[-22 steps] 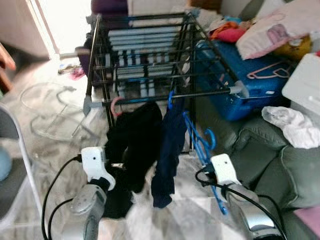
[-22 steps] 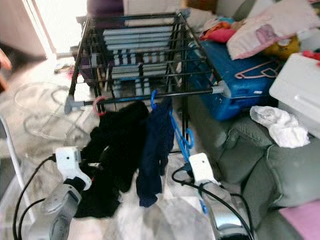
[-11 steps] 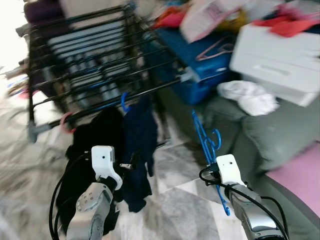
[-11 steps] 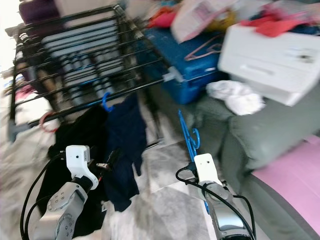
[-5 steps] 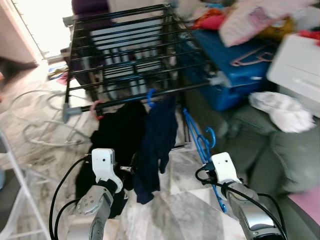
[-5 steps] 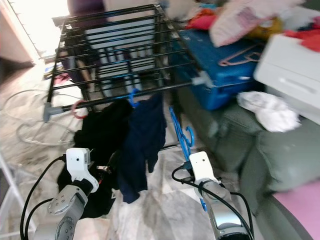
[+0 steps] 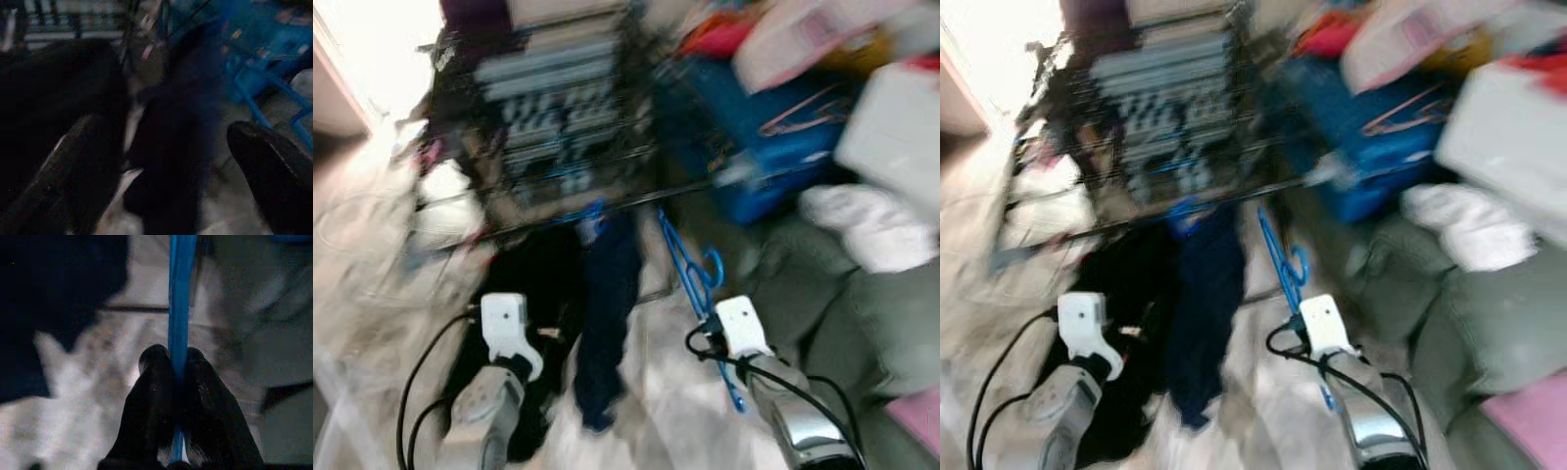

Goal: Hang hanger

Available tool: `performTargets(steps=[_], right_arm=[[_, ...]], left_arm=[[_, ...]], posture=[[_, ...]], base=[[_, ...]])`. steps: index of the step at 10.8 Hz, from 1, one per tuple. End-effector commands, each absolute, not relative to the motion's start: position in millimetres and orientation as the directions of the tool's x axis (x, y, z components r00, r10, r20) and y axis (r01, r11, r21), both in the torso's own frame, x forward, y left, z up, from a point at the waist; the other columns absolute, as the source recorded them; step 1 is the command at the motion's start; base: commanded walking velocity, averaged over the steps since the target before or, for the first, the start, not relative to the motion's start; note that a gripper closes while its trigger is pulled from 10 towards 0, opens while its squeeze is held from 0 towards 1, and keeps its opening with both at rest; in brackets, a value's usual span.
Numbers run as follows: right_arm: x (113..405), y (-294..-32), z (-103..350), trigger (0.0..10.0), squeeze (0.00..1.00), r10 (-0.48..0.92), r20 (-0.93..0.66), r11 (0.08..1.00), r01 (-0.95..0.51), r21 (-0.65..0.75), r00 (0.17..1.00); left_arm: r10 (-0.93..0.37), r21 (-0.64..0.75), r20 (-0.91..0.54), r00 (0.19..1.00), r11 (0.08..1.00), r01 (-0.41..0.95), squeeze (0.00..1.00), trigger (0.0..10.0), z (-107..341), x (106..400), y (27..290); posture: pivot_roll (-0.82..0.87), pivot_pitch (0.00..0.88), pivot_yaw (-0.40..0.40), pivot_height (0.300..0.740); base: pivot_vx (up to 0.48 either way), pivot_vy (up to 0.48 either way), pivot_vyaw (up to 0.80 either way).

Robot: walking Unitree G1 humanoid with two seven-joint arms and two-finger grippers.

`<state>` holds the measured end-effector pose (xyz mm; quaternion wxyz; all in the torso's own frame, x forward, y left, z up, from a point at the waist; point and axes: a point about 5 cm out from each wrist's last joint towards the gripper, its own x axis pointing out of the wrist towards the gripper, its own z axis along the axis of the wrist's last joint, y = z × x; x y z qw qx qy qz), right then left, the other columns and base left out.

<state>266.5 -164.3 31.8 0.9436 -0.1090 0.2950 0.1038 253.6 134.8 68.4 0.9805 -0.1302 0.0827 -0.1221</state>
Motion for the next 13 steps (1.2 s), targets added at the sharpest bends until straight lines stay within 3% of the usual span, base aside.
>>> performTargets(steps=[1,7,10,13], right_arm=[[270,-159,37,10.0,0.00,0.146,-0.556,0.955,-0.263,-0.137,0.818],[266,-156,40,10.0,0.00,0.182,-0.548,0.936,-0.315,-0.158,0.816],[284,-147,61,10.0,0.00,0.216,-0.498,0.923,-0.342,-0.177,0.840],[306,-149,77,10.0,0.00,0.182,-0.494,0.952,-0.277,-0.127,0.850]], left_arm=[[-0.246,-0.253,-0.147,0.958,0.946,0.204,0.00,10.0,66,250,142],[-0.213,-0.232,-0.186,0.959,0.958,0.168,0.00,10.0,60,247,150],[-0.222,-0.229,-0.186,0.957,0.957,0.178,0.00,10.0,60,246,148],[-0.224,-0.223,-0.190,0.956,0.958,0.181,0.00,10.0,59,246,150]], posture=[[-0.15,0.000,0.089,0.740],[-0.14,0.000,0.100,0.740],[-0.14,0.000,0.104,0.740],[-0.13,0.000,0.106,0.740]], base=[[0.304,0.000,0.00],[0.051,0.000,0.00],[0.000,0.000,0.00],[0.000,0.000,0.00]])
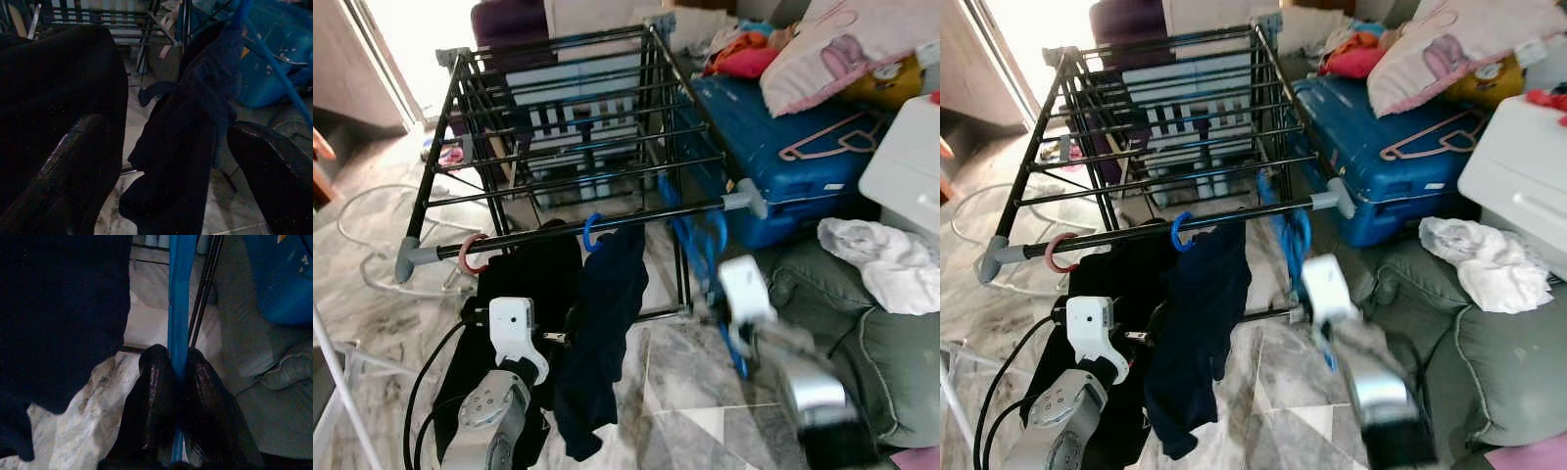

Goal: Hang hanger

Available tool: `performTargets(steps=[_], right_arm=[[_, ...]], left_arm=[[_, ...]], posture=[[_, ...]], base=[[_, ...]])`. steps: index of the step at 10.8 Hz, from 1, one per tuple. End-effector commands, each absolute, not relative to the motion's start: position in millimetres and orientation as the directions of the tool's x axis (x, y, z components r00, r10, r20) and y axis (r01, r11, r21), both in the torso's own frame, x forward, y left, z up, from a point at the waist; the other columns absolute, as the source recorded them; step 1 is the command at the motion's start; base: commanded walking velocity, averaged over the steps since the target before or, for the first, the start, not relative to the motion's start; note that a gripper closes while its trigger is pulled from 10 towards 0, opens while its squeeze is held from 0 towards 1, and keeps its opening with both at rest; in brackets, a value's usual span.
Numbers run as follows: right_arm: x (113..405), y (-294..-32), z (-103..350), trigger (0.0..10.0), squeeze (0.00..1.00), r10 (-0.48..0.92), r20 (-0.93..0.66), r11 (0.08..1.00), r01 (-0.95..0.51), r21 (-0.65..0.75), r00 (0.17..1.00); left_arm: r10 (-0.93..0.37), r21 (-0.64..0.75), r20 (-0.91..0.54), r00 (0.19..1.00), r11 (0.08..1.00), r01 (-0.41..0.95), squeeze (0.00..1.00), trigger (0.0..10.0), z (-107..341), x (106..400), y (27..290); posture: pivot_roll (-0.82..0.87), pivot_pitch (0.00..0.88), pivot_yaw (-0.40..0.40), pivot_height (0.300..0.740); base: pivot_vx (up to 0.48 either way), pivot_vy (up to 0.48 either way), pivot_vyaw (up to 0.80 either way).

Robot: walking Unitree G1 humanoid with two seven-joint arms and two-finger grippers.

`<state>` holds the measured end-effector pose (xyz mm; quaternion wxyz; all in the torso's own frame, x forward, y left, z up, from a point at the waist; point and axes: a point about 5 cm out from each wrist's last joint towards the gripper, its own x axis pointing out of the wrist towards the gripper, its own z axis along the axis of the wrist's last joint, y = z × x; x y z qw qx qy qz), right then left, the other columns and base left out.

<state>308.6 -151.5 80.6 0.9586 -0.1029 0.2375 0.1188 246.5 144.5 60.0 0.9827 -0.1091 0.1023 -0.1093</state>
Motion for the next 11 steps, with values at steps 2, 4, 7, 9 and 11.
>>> performTargets(steps=[2,4,7,9,11], right_arm=[[324,-153,86,10.0,0.00,0.153,-0.481,0.966,-0.232,-0.111,0.863],[338,-148,89,10.0,0.00,0.157,-0.506,0.968,-0.233,-0.090,0.848],[352,-130,85,10.0,0.00,0.197,-0.557,0.970,-0.243,-0.008,0.807],[349,-126,73,10.0,0.00,0.207,-0.595,0.969,-0.246,0.016,0.777],[348,-125,68,10.0,1.00,0.228,-0.604,0.968,-0.243,0.058,0.764]], left_arm=[[-0.230,-0.225,-0.191,0.954,0.957,0.185,0.00,10.0,58,247,148],[-0.238,-0.227,-0.194,0.952,0.955,0.192,0.00,10.0,58,247,145],[-0.236,-0.224,-0.199,0.951,0.956,0.190,0.00,10.0,57,248,145],[-0.235,-0.223,-0.207,0.950,0.956,0.188,0.00,10.0,56,247,145],[-0.239,-0.221,-0.209,0.948,0.956,0.193,0.00,10.0,55,248,145]], posture=[[-0.14,0.000,0.107,0.740],[-0.13,0.000,0.103,0.740],[-0.13,0.000,0.097,0.740],[-0.12,0.000,0.090,0.740],[-0.12,0.000,0.094,0.740]], base=[[0.000,0.000,0.00],[0.000,0.000,0.00],[0.000,0.000,0.00],[0.000,0.000,0.00],[0.000,0.000,0.00]])
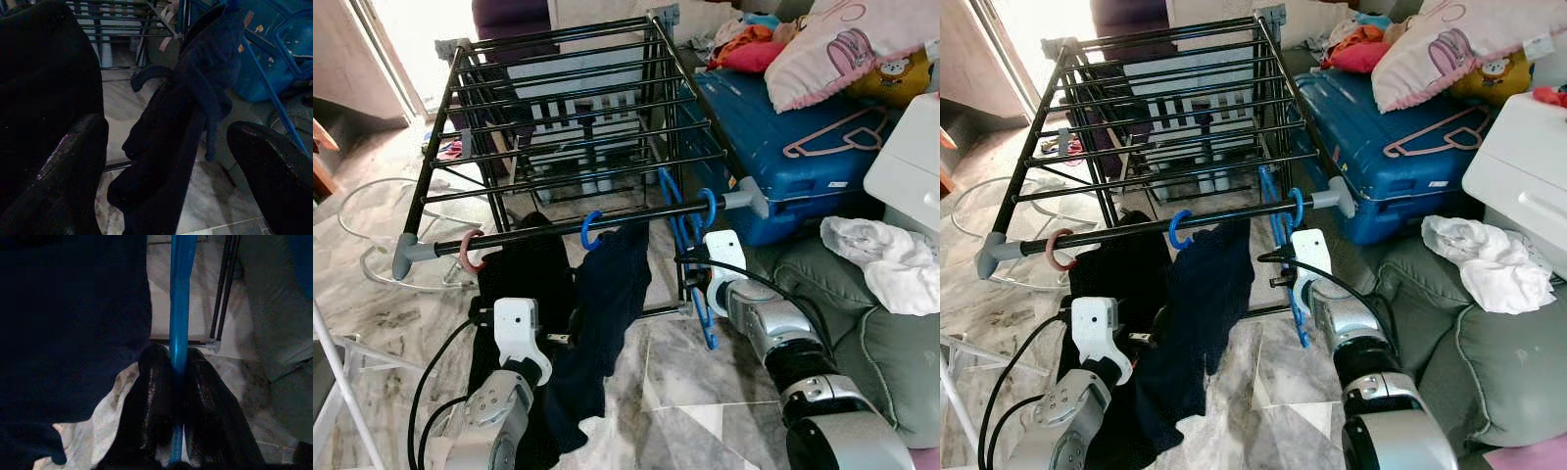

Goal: Hang hanger

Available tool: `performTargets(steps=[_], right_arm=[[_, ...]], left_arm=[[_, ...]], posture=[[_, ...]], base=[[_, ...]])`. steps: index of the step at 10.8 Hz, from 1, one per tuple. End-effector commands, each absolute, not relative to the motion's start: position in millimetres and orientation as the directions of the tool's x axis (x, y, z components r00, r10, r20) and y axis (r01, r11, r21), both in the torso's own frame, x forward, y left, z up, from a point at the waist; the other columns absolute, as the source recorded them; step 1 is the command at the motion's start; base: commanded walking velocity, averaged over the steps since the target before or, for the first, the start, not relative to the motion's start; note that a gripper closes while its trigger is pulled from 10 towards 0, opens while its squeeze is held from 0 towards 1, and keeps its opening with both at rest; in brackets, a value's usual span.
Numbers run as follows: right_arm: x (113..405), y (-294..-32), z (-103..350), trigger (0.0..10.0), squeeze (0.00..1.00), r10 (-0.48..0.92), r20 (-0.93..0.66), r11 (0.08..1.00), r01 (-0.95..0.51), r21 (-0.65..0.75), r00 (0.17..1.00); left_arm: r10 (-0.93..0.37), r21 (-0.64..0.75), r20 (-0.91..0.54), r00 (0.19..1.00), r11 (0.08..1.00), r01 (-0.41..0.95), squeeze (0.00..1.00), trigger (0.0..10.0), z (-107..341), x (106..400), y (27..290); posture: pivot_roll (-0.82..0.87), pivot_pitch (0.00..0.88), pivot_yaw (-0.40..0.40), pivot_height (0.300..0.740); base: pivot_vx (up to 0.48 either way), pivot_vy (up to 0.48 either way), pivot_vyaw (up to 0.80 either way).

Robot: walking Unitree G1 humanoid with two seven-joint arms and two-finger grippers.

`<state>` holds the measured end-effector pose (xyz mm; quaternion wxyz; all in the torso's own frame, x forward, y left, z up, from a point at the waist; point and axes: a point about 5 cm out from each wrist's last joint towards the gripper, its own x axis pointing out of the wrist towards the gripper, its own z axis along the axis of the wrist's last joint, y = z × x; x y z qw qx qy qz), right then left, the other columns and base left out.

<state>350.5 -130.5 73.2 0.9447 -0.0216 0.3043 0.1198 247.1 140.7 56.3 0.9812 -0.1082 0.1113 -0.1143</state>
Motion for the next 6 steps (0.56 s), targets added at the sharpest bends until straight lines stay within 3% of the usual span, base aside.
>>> performTargets(steps=[1,6], right_arm=[[347,-129,65,10.0,1.00,0.213,-0.602,0.972,-0.232,0.048,0.769],[344,-149,79,10.0,1.00,0.153,-0.429,0.970,-0.219,-0.108,0.890]], left_arm=[[-0.242,-0.219,-0.211,0.947,0.956,0.196,0.00,10.0,55,249,144],[-0.243,-0.217,-0.212,0.947,0.956,0.197,0.00,10.0,55,251,144]], posture=[[-0.13,0.000,0.096,0.740],[-0.13,0.000,0.101,0.740]], base=[[0.000,0.000,0.00],[0.000,0.000,0.00]])
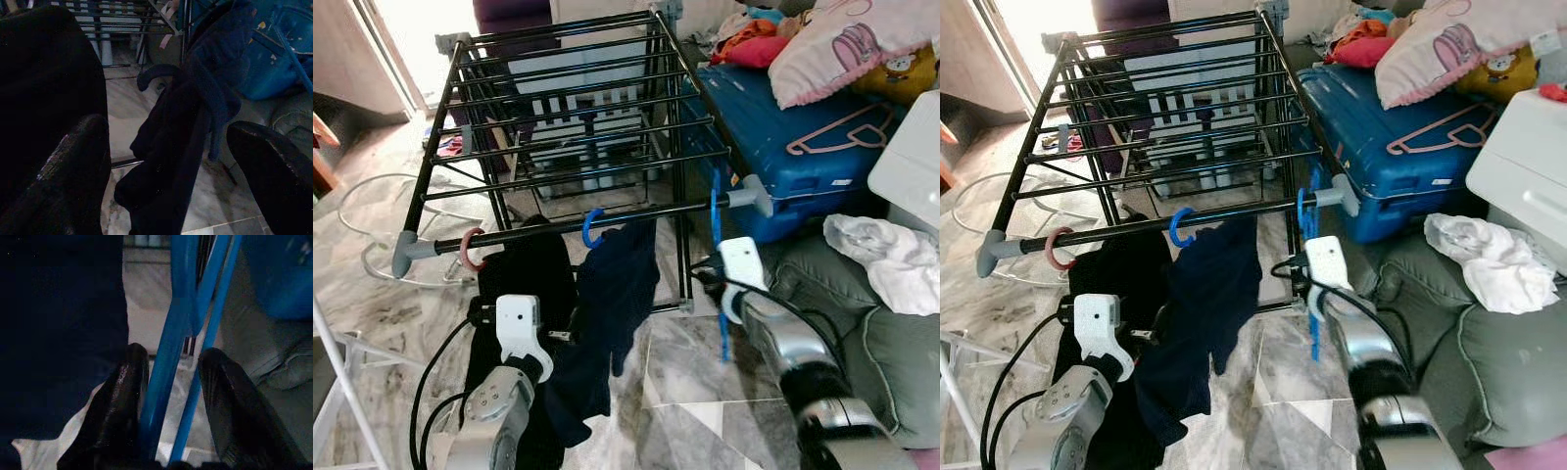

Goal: Hang hanger

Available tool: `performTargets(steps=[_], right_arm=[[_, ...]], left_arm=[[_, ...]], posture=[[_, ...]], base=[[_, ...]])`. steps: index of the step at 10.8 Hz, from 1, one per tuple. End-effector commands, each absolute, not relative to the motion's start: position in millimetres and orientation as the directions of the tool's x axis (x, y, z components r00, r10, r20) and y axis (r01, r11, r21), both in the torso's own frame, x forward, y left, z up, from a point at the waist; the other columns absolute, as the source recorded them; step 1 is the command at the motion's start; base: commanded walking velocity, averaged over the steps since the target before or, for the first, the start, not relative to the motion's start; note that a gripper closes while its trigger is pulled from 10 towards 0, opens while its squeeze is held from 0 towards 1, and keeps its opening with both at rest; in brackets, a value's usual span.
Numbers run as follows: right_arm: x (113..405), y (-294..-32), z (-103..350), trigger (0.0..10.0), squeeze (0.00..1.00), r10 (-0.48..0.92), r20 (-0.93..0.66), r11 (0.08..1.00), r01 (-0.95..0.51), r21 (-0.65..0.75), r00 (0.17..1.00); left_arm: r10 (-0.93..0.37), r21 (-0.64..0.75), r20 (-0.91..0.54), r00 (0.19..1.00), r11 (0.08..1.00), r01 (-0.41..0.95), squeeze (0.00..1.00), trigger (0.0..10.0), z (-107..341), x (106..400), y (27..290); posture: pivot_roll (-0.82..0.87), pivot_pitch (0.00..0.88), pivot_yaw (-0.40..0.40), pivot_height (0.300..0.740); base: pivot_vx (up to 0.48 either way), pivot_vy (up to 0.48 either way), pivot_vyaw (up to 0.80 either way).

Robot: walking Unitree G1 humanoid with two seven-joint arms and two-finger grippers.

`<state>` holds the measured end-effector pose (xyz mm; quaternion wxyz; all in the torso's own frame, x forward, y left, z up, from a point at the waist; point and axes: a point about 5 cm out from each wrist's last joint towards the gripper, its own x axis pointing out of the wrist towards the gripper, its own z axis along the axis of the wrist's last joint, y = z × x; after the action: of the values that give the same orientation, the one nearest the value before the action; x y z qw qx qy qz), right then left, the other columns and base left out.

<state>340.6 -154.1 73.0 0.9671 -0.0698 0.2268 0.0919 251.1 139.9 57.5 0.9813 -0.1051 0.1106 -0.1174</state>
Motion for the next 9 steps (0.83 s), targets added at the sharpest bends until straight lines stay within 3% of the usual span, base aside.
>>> performTargets(steps=[1,3,9], right_arm=[[342,-148,81,10.0,1.00,0.168,-0.409,0.967,-0.230,-0.108,0.897],[328,-154,79,10.0,1.00,0.157,-0.376,0.955,-0.237,-0.179,0.913],[289,-167,77,10.0,1.00,0.101,-0.260,0.967,-0.156,-0.200,0.960]], left_arm=[[-0.243,-0.217,-0.212,0.947,0.956,0.197,0.00,10.0,55,252,144],[-0.245,-0.219,-0.210,0.946,0.955,0.199,0.00,10.0,55,254,143],[-0.194,-0.186,-0.205,0.960,0.970,0.156,0.00,10.0,56,255,149]], posture=[[-0.14,0.000,0.103,0.740],[-0.15,0.000,0.107,0.740],[-0.16,0.000,0.115,0.740]], base=[[0.000,0.000,0.00],[0.000,0.000,0.00],[0.000,0.000,0.00]])
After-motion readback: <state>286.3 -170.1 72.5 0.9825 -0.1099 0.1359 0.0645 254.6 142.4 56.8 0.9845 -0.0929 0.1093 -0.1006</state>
